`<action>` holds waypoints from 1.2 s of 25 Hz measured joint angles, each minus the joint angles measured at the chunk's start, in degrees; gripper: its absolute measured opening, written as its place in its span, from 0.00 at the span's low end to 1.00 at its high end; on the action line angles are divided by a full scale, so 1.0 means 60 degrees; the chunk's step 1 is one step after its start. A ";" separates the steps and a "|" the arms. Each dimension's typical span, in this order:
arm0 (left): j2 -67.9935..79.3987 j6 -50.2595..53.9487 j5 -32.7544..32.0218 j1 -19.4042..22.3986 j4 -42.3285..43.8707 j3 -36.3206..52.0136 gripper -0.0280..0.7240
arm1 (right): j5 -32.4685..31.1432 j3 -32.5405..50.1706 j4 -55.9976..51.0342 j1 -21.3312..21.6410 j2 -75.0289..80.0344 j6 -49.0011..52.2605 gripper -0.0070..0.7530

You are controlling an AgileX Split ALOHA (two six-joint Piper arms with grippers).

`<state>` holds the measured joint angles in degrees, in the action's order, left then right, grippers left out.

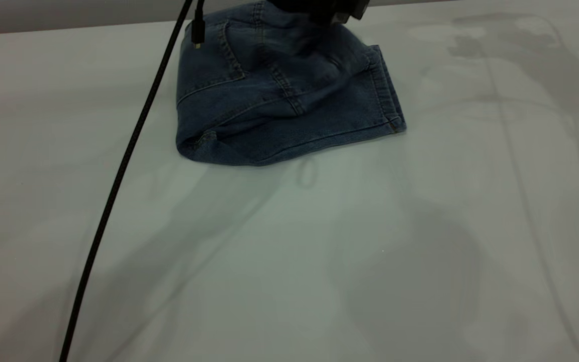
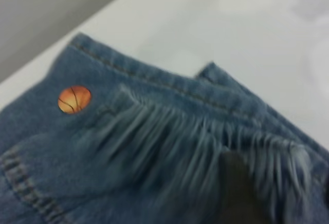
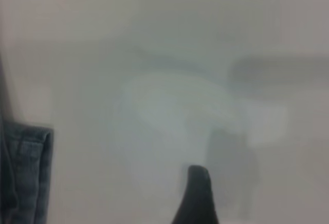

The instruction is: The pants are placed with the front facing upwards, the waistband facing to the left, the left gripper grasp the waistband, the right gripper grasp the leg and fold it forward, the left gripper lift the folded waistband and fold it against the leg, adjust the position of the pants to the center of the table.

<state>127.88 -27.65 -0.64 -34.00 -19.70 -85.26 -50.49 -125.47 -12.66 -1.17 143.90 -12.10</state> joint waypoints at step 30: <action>0.0051 0.1342 -0.5586 0.2027 0.1371 -0.2449 0.81 | -0.2791 -0.1484 -0.0133 -0.0074 -0.1713 0.0085 0.68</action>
<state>128.18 -19.60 -34.16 -21.83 -11.47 -99.96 -67.24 -134.37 -13.46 -1.61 133.62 -11.59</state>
